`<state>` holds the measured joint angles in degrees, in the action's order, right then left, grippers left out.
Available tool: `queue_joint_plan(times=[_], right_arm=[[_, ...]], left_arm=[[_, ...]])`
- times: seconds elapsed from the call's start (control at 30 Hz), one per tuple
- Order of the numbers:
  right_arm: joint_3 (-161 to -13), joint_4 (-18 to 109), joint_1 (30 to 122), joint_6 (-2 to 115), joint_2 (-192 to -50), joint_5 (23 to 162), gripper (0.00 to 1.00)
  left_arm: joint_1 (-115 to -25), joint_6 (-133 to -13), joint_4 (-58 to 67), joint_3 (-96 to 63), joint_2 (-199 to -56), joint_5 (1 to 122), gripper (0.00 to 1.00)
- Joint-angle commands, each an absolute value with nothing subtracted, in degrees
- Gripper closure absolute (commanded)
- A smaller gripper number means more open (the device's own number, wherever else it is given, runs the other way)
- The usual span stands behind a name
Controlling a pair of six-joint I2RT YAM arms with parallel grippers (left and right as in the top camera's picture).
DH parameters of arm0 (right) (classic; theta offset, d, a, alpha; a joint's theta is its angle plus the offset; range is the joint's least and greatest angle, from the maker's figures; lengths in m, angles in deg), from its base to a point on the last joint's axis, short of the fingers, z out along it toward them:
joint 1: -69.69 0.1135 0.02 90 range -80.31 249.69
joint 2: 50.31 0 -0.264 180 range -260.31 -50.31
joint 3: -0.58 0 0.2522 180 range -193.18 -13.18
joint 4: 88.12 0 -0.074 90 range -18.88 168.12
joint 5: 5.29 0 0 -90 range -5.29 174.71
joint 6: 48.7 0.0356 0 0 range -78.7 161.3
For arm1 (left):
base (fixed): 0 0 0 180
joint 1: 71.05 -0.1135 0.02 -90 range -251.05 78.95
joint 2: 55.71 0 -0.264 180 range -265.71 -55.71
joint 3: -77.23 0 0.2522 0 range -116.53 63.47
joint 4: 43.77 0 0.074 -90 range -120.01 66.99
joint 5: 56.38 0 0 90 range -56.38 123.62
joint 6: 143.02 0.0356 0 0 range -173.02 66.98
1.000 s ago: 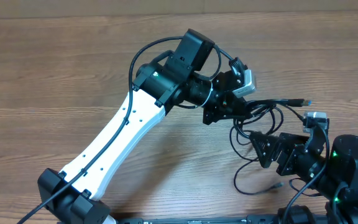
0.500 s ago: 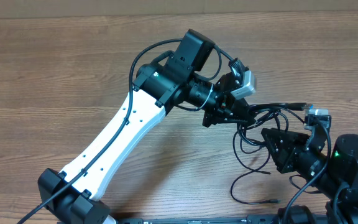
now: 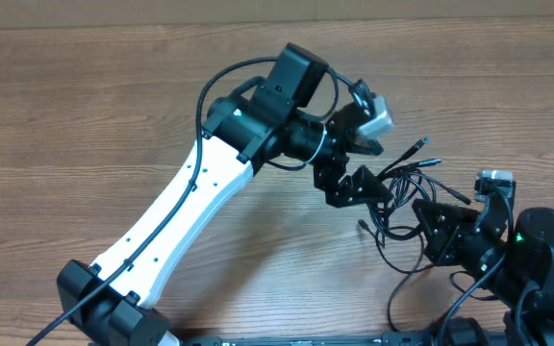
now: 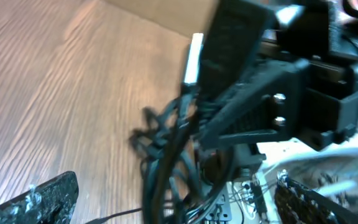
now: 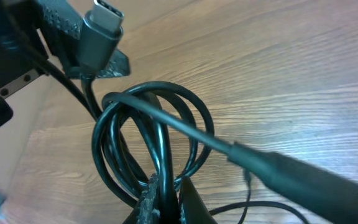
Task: Untangle cables
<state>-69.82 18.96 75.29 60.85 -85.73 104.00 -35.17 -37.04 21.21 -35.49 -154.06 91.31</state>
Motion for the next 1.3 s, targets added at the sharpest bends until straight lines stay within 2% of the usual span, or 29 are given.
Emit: queue_joint_plan(times=[0.0,0.2,0.47,0.57,0.67,0.73,0.77,0.8,0.9,0.93,1.03,1.07,1.2,1.23,1.27], right_arm=[[-71.42,19.55,75.18,61.86,-85.29,102.28,0.96],[-71.42,20.03,75.18,63.19,-85.29,99.76,0.96],[-71.42,23.66,75.18,64.00,-85.29,104.05,0.96],[-71.42,25.41,75.18,64.00,-85.29,106.19,0.96],[-71.42,26.68,75.18,64.00,-85.29,107.98,0.96],[-71.42,26.92,75.18,64.00,-85.29,107.96,0.96],[-71.42,27.05,75.18,64.02,-85.29,107.98,0.96],[-71.42,27.09,75.18,64.00,-85.29,107.96,0.96],[-71.42,27.07,75.18,64.02,-85.29,107.98,0.96],[-71.42,27.07,75.18,64.02,-85.29,107.98,0.96],[-71.42,27.31,75.18,64.02,-85.29,107.98,0.96],[-71.42,27.82,75.18,64.04,-85.29,107.98,0.96],[-71.42,29.59,75.18,65.33,-85.29,107.94,0.96],[-71.42,30.29,75.18,65.36,-85.29,107.94,0.96],[-71.42,31.12,75.18,65.55,-85.29,107.94,0.96]], left_arm=[[-35.87,-41.80,21.51,-36.93,-152.53,85.98,0.00],[-35.87,-42.61,27.15,-36.93,-152.53,76.56,0.00],[-35.61,-42.52,27.70,-36.93,-152.55,79.24,0.00],[-35.39,-42.32,27.50,-36.91,-152.55,79.79,0.07],[-35.39,-42.35,26.96,-36.93,-152.55,80.36,0.28],[-35.39,-42.32,26.48,-36.93,-152.55,81.65,0.39],[-35.39,-42.32,26.08,-36.91,-152.55,82.98,0.55],[-35.39,-42.32,25.89,-36.93,-152.55,83.46,0.68],[-35.39,-42.35,25.05,-36.91,-152.55,84.73,0.93],[-35.39,-42.35,24.92,-36.91,-152.55,84.73,0.96],[-35.39,-42.32,24.79,-36.91,-152.55,86.76,0.96],[-35.39,-42.32,24.77,-36.93,-152.55,88.47,0.91],[-35.39,-42.35,24.77,-36.91,-152.55,90.89,0.62],[-35.48,-42.32,24.75,-36.93,-152.55,93.19,0.50],[-35.61,-42.32,24.71,-36.93,-152.55,94.78,0.44]])
